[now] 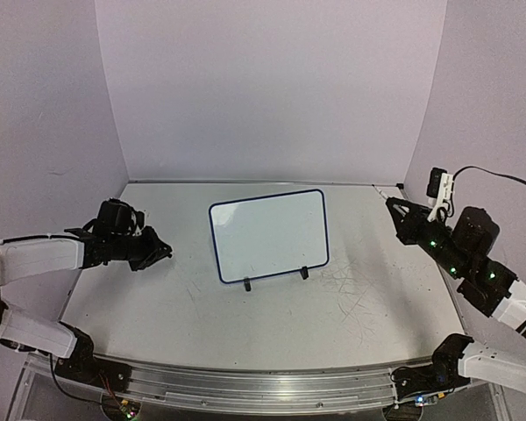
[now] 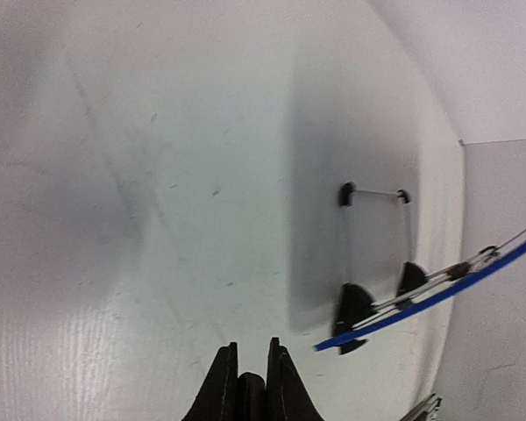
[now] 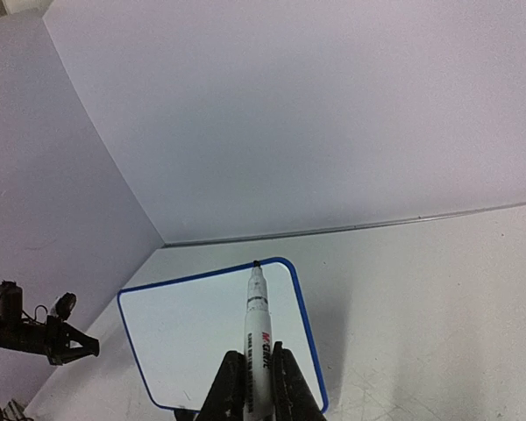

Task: Write a sentence on the whiteboard
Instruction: Place the pen cap at the center of the board.

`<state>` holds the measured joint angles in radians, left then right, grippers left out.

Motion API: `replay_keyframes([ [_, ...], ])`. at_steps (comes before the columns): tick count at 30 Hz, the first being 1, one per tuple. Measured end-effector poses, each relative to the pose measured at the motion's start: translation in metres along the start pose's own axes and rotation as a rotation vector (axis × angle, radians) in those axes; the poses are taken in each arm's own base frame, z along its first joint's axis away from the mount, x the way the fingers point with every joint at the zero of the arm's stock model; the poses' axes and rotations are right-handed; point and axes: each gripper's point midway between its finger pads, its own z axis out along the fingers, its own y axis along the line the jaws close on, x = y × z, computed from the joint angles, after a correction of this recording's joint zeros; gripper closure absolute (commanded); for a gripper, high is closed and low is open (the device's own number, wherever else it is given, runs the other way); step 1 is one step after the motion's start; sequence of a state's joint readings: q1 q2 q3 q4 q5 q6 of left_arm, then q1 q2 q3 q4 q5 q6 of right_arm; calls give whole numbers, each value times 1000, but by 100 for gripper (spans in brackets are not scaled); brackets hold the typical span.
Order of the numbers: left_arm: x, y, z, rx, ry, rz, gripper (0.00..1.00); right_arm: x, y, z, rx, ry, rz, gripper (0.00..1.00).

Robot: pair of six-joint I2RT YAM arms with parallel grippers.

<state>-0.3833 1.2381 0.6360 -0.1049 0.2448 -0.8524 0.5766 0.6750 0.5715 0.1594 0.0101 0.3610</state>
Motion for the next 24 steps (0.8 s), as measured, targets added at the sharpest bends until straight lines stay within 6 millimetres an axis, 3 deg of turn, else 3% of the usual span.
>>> replay_keyframes([
  [2, 13, 22, 9, -68, 44, 2, 97, 5, -4, 3, 28, 30, -23, 100],
  [4, 20, 32, 16, -102, 66, 22, 97, 11, -6, 9, 43, 73, -46, 100],
  [14, 63, 45, 60, -164, 203, 152, 89, 25, 6, 22, -16, 169, -64, 100],
  [18, 57, 35, 64, -122, 179, 176, 85, 24, 10, 18, -33, 171, -55, 100],
  [24, 54, 35, 68, -120, 182, 204, 84, 7, 18, 5, -67, 119, -43, 100],
])
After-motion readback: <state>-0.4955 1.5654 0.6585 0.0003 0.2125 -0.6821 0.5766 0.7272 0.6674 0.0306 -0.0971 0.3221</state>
